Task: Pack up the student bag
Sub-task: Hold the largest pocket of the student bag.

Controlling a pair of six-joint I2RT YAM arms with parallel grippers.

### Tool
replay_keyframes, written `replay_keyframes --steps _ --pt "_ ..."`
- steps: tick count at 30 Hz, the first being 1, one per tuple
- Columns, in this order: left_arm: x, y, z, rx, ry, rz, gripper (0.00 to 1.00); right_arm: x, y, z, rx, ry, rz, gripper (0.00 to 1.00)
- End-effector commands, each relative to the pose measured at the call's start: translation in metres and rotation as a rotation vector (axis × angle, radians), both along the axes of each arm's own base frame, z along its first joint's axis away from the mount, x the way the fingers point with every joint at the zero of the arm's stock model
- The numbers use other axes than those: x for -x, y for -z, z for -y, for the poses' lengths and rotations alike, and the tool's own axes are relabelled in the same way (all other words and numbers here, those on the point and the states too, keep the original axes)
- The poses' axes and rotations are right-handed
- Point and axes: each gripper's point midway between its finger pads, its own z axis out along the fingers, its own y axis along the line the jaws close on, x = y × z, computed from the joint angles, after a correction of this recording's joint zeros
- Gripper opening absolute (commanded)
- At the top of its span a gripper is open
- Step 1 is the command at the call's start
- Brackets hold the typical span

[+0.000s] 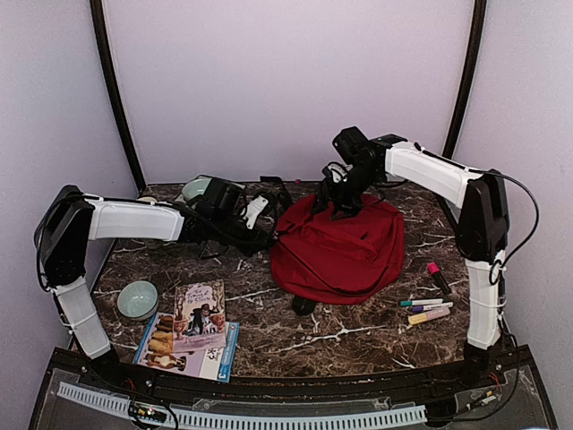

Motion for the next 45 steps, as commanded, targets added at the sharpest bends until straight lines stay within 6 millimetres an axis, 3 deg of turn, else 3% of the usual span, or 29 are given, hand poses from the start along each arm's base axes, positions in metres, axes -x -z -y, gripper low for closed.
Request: replay_keyframes --steps 1,7,16,25,29,31,36,45 --pt "0.003 -0.018 -0.005 0.000 -0.027 0.010 0.00 -0.013 -0.008 -0.033 -0.091 -0.033 0.003 0.61" --pt "0.002 -0.011 -0.013 -0.065 -0.050 -0.005 0.00 -0.019 0.008 -0.074 -0.325 0.036 -0.131 0.60" --pt "0.006 -0.004 -0.010 -0.096 -0.032 -0.049 0.00 -0.010 0.030 -0.105 -0.437 0.019 -0.263 0.57" --pt "0.013 0.004 -0.010 -0.142 -0.032 -0.071 0.00 -0.002 0.064 -0.127 -0.533 0.058 -0.387 0.47" --pt "0.024 0.009 -0.005 -0.187 0.004 -0.070 0.00 0.004 0.070 -0.143 -0.579 0.048 -0.419 0.34" --pt "0.028 0.013 -0.002 -0.212 0.013 -0.074 0.00 0.003 0.074 -0.145 -0.575 0.050 -0.419 0.27" --pt "0.040 0.018 0.003 -0.257 0.040 -0.065 0.00 0.000 0.080 -0.143 -0.573 0.064 -0.421 0.23" --pt "0.050 0.016 0.005 -0.261 0.023 -0.088 0.00 -0.009 0.079 -0.135 -0.553 0.068 -0.381 0.00"
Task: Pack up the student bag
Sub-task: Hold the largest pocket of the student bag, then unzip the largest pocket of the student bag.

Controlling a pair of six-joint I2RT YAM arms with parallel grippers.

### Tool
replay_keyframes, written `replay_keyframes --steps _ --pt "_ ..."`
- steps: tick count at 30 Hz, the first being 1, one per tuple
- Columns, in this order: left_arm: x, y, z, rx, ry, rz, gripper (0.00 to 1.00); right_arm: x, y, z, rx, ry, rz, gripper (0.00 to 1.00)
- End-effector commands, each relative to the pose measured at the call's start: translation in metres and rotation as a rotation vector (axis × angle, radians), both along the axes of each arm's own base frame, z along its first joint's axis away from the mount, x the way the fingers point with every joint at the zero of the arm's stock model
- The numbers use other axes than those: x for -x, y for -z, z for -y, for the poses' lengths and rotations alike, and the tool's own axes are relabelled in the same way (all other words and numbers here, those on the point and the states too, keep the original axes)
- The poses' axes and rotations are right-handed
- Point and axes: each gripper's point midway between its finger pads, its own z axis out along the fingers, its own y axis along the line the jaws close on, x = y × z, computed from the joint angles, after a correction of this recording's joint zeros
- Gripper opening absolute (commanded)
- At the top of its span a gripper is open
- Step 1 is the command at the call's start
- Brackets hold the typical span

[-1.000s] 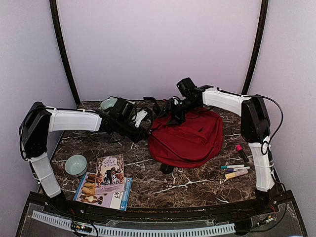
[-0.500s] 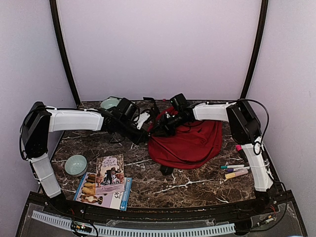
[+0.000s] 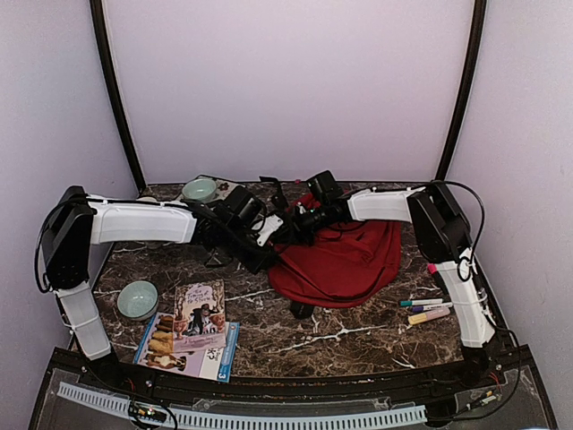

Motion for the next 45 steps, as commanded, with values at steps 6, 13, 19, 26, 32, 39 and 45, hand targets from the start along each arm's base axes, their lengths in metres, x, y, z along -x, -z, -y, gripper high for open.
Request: replay_keyframes --steps 6,13,19,26,32,39,45 --pt "0.007 -0.014 0.001 0.003 -0.022 -0.029 0.00 -0.022 -0.016 0.011 -0.001 0.015 0.111 0.00" --pt "0.007 -0.014 -0.007 0.000 -0.094 -0.046 0.00 -0.032 -0.023 0.028 0.010 0.043 0.147 0.00" --pt "0.007 -0.026 -0.013 0.020 -0.131 -0.030 0.00 -0.052 -0.040 0.045 -0.012 0.077 0.190 0.00" --pt "0.024 -0.045 0.015 0.066 -0.057 -0.065 0.00 -0.088 -0.066 0.072 0.001 0.152 0.259 0.00" --pt "0.044 -0.037 0.020 0.002 -0.024 -0.089 0.00 -0.090 -0.067 0.088 0.036 0.176 0.281 0.00" --pt "0.050 -0.039 0.024 0.030 -0.062 -0.160 0.00 -0.067 -0.058 0.090 0.100 0.112 0.323 0.00" --pt "0.058 -0.029 0.027 -0.002 -0.101 -0.277 0.00 -0.041 -0.045 0.112 0.240 0.015 0.367 0.24"
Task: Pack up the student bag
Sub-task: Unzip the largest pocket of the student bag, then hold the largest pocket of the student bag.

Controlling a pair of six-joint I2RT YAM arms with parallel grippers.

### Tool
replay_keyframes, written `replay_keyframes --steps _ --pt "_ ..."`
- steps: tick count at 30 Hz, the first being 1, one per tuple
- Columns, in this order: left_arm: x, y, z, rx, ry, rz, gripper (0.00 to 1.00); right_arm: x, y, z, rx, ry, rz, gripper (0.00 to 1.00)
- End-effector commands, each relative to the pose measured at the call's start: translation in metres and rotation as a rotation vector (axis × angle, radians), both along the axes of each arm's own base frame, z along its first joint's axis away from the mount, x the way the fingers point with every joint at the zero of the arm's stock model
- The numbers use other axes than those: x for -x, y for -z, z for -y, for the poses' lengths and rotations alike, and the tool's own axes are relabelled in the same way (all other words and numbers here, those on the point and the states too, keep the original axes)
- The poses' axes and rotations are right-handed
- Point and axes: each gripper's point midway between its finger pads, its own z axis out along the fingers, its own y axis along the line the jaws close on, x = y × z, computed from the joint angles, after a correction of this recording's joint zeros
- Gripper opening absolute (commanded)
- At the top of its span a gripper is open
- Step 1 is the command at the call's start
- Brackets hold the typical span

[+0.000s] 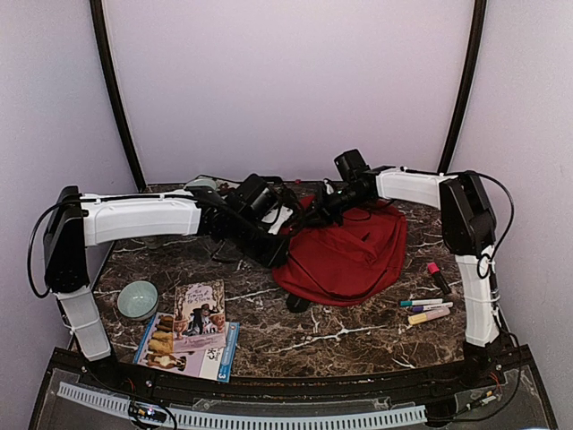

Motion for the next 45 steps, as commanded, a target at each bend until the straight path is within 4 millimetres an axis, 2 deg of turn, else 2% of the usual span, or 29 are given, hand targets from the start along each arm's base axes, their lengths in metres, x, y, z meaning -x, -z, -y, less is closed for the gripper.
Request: replay_keyframes --steps 1,4,8,11,14,16,17,18,19,20,23,25,29,32,36,40,45 --pt "0.036 0.011 0.001 -0.033 0.021 -0.186 0.00 -0.002 -0.007 0.037 0.149 0.002 0.144 0.29" --pt "0.040 0.010 0.011 -0.007 0.045 -0.233 0.01 0.009 -0.013 0.046 0.177 -0.019 0.173 0.41" --pt "0.042 0.007 0.019 -0.003 0.076 -0.265 0.12 0.026 -0.018 0.057 0.210 -0.034 0.184 0.42" --pt "0.041 -0.007 0.022 0.022 0.082 -0.272 0.24 0.039 -0.025 0.065 0.235 -0.033 0.204 0.41" --pt "0.030 -0.028 0.014 0.042 0.044 -0.211 0.34 0.052 -0.030 0.080 0.291 -0.022 0.232 0.38" --pt "0.019 -0.037 0.005 0.039 0.002 -0.119 0.44 0.060 -0.037 0.090 0.328 -0.006 0.261 0.38" --pt "0.012 -0.043 0.002 0.045 -0.017 -0.063 0.63 0.064 -0.040 0.096 0.347 0.004 0.272 0.38" --pt "0.004 -0.050 -0.003 0.049 -0.041 -0.004 0.87 0.067 -0.041 0.104 0.378 0.019 0.282 0.38" --pt "-0.002 -0.059 -0.006 0.067 -0.057 0.054 0.96 0.071 -0.045 0.110 0.400 0.034 0.293 0.38" --pt "-0.007 -0.068 -0.007 0.093 -0.059 0.111 0.98 0.076 -0.046 0.118 0.424 0.052 0.293 0.38" --pt "-0.021 -0.092 -0.015 0.152 -0.102 0.256 0.99 0.090 -0.043 0.143 0.500 0.104 0.276 0.42" --pt "-0.031 -0.093 -0.020 0.154 -0.121 0.303 0.99 0.103 -0.043 0.162 0.564 0.144 0.258 0.47" --pt "-0.059 -0.073 -0.025 0.109 -0.187 0.233 0.99 0.127 -0.031 0.201 0.698 0.225 0.200 0.65" --pt "-0.083 -0.054 -0.026 0.075 -0.268 0.087 0.98 0.137 -0.019 0.217 0.739 0.265 0.154 0.71" --pt "-0.103 -0.028 -0.027 -0.054 -0.296 -0.029 0.92 0.138 -0.006 0.225 0.786 0.257 0.118 0.71" --pt "-0.111 -0.019 -0.013 -0.045 -0.234 -0.028 0.91 0.127 -0.002 0.225 0.797 0.247 0.136 0.70" --pt "-0.119 0.018 -0.016 -0.089 -0.277 -0.145 0.78 0.110 0.007 0.217 0.765 0.218 0.122 0.67"
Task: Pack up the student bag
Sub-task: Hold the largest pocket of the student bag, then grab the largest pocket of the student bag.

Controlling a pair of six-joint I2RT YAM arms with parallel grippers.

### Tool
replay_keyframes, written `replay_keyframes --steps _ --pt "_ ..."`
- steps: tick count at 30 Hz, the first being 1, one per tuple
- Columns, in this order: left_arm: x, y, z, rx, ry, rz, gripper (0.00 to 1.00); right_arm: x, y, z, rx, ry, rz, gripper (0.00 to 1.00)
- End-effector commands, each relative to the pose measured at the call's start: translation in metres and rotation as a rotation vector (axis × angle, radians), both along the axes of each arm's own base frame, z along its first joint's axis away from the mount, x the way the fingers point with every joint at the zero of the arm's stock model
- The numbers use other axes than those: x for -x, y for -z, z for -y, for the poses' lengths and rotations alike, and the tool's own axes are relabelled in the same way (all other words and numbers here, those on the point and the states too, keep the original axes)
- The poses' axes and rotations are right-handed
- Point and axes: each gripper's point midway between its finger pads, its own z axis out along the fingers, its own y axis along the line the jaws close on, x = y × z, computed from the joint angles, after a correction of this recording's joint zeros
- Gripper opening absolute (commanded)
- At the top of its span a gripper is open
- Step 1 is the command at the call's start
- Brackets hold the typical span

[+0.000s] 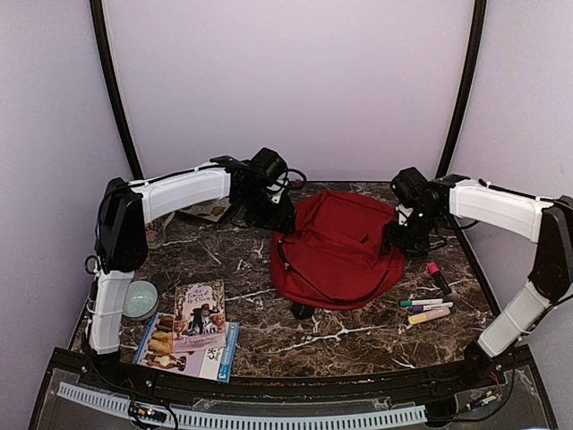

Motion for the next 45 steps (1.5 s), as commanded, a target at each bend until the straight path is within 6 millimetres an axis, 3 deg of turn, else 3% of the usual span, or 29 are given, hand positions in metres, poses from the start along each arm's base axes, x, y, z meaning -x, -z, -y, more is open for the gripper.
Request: replay_keyframes --steps 1,5,8,12,19,30,34,38,45 --pt "0.007 0.014 -0.003 -0.020 -0.013 -0.109 0.75 -0.020 0.002 -0.008 -0.019 -0.027 0.008 0.66" --pt "0.006 0.027 -0.001 -0.022 -0.041 -0.141 0.72 -0.023 0.013 -0.014 -0.039 -0.044 -0.014 0.65" --pt "0.002 0.030 0.001 -0.027 -0.048 -0.142 0.59 -0.025 0.021 -0.017 -0.049 -0.057 -0.034 0.62" --pt "0.002 0.032 -0.002 -0.050 -0.056 -0.150 0.31 -0.035 0.032 -0.024 -0.062 -0.070 -0.050 0.59" --pt "0.007 0.027 -0.009 -0.065 -0.109 -0.182 0.00 -0.067 0.049 -0.042 -0.107 -0.098 -0.053 0.48" --pt "0.025 0.027 -0.027 -0.035 -0.271 -0.240 0.00 -0.140 0.070 -0.080 -0.139 -0.165 -0.046 0.44" --pt "0.028 0.031 -0.031 -0.031 -0.304 -0.250 0.00 -0.165 0.068 -0.095 -0.157 -0.225 -0.015 0.44" --pt "0.030 0.029 -0.033 0.002 -0.327 -0.245 0.00 -0.164 0.049 -0.090 -0.121 -0.277 0.015 0.46" --pt "0.027 0.031 -0.067 -0.007 -0.489 -0.232 0.00 -0.123 0.009 -0.078 -0.137 -0.304 0.042 0.56"
